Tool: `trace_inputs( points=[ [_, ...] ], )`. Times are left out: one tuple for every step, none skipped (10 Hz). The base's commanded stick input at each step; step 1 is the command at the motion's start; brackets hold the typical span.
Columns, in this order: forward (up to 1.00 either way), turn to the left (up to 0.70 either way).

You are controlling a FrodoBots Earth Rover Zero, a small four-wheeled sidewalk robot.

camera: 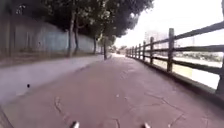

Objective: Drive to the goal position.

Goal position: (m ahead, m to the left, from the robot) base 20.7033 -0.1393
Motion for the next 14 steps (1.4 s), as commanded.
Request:
trace_inputs(
  points=[
    [0.7,0.0],
    [0.7,0.0],
    [0.7,0.0],
    [0.7,0.0],
    [0.7,0.0],
    [0.7,0.0],
    [0.7,0.0],
    [0.7,0.0],
    [0.7,0.0],
    [0.7,0.0],
    [0.7,0.0],
    [0.7,0.0],
    [0.7,0.0],
    [0.7,0.0]
  ],
)
